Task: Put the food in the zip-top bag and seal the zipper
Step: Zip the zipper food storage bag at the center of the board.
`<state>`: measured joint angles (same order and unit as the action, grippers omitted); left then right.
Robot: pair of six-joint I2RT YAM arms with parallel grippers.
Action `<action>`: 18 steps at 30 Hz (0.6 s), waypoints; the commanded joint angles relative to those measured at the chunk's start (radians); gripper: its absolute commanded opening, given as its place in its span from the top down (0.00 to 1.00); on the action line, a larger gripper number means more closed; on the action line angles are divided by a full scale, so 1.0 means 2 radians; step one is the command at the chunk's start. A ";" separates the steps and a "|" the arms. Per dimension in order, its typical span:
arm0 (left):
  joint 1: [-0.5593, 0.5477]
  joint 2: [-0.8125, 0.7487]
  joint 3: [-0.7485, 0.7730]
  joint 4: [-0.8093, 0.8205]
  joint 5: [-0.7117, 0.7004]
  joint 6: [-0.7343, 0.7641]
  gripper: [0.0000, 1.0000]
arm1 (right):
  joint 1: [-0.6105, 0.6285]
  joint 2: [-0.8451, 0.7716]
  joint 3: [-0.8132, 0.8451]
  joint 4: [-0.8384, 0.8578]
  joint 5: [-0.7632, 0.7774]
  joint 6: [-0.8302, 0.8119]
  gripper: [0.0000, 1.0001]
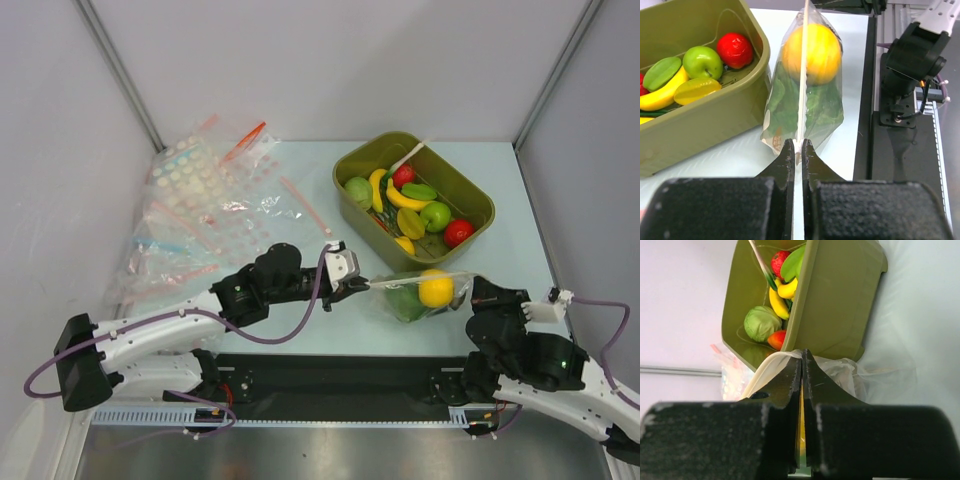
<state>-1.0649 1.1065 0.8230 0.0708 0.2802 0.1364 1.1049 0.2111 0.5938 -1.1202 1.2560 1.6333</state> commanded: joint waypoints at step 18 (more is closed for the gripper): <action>0.061 -0.072 -0.026 0.013 -0.107 -0.090 1.00 | 0.009 0.077 0.004 0.251 0.104 -0.337 0.99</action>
<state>-0.9676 1.0302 0.7841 0.0929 0.1711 -0.0036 1.1263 0.3164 0.5850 -0.7708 1.2976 1.2167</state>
